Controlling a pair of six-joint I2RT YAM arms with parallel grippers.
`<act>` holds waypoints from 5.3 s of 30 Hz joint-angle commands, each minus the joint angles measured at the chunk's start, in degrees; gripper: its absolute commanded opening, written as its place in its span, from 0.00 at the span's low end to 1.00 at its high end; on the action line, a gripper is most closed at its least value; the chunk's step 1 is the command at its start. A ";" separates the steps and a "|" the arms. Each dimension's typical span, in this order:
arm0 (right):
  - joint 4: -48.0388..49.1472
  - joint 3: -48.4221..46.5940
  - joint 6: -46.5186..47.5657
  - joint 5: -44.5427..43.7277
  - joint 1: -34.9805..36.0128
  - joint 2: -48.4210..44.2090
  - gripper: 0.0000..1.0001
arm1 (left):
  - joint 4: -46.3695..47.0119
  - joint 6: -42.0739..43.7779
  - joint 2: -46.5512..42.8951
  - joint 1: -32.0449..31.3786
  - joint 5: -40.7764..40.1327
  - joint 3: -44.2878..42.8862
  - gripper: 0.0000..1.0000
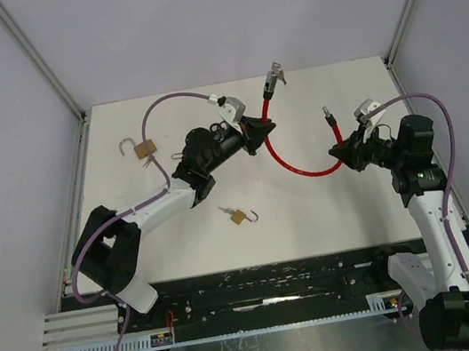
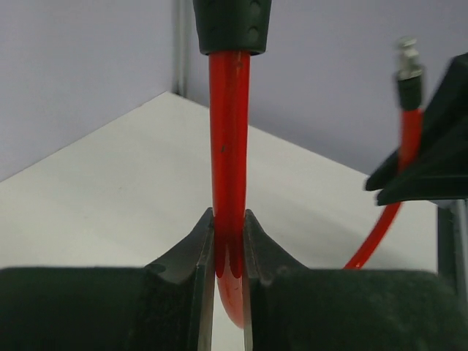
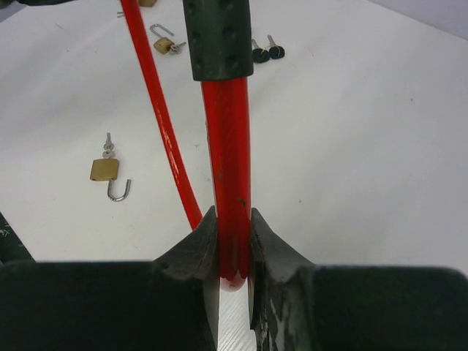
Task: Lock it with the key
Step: Lock the lock.
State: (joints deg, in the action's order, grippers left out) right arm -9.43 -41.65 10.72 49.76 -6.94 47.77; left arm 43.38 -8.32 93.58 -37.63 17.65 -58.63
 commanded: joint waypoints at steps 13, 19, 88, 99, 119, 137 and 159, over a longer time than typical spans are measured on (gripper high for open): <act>-2.64 -4.45 -1.64 -6.34 0.17 14.54 0.18 | 11.52 -3.29 0.17 0.44 -1.68 0.51 0.00; -3.27 -6.51 -3.86 -8.79 0.19 21.75 0.33 | 12.01 -2.44 0.78 -1.57 -9.89 1.39 0.00; 53.45 13.52 -16.37 22.32 12.48 5.16 0.00 | 45.39 -39.84 9.01 -5.52 19.52 -0.67 0.73; 49.72 12.55 -13.98 23.74 12.48 6.49 0.00 | 48.04 -46.07 13.34 -5.71 25.29 -6.30 0.50; 43.04 10.98 -10.53 23.92 12.04 6.29 0.18 | 48.02 -44.42 14.51 -6.08 29.54 -10.45 0.00; 5.15 -4.14 13.29 23.96 3.53 -4.17 0.86 | 19.97 -14.95 -0.92 -3.03 26.84 -17.79 0.00; -10.85 -11.34 58.94 18.66 4.06 -2.38 0.92 | -6.80 -28.13 -5.55 -2.46 24.81 -43.96 0.00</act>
State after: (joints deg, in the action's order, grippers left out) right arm -14.46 -52.03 50.19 65.78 -3.16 45.50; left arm 39.09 -29.58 88.47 -40.42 44.69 -97.30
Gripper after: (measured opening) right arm 0.887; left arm 0.110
